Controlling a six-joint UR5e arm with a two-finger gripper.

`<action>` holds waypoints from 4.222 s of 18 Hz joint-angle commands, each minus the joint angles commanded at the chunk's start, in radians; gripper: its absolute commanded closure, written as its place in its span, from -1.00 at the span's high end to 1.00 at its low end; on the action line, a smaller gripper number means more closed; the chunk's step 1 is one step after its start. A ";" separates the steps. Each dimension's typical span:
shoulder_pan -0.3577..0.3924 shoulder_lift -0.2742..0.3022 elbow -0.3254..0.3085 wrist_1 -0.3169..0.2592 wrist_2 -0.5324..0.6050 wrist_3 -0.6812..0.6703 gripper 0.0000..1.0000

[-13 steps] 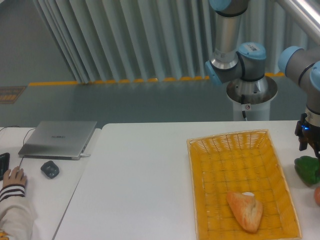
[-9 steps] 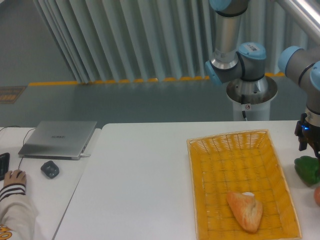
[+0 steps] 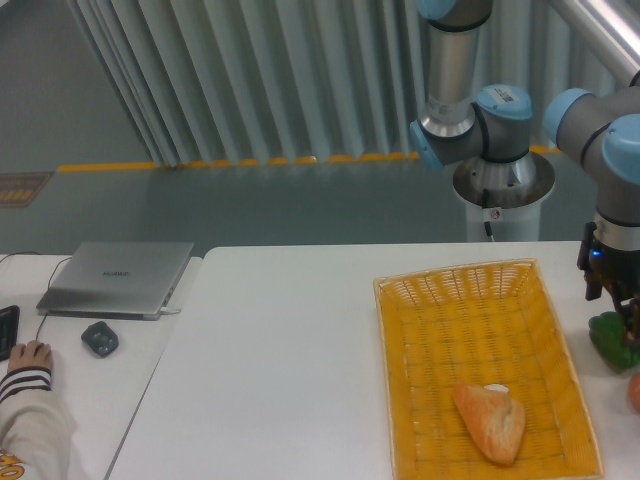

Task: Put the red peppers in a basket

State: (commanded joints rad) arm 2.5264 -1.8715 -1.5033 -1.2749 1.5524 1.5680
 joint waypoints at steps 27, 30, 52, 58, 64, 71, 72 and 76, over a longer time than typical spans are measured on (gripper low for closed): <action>0.121 -0.195 0.049 0.270 -0.006 -0.493 1.00; 0.127 -0.204 0.049 0.281 -0.006 -0.493 1.00; 0.138 -0.261 0.051 0.321 -0.005 -0.306 -0.06; 0.146 -0.247 0.061 0.318 -0.009 -0.301 -0.25; 0.164 -0.128 0.045 0.269 -0.119 -0.306 -0.25; 0.062 0.021 -0.050 0.190 -0.124 -0.364 -0.23; 0.043 0.037 -0.070 0.190 -0.123 -0.365 -0.23; -0.040 0.107 -0.149 0.184 -0.115 -0.371 -0.23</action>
State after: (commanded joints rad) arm 2.4868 -1.7642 -1.6519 -1.0906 1.4373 1.1965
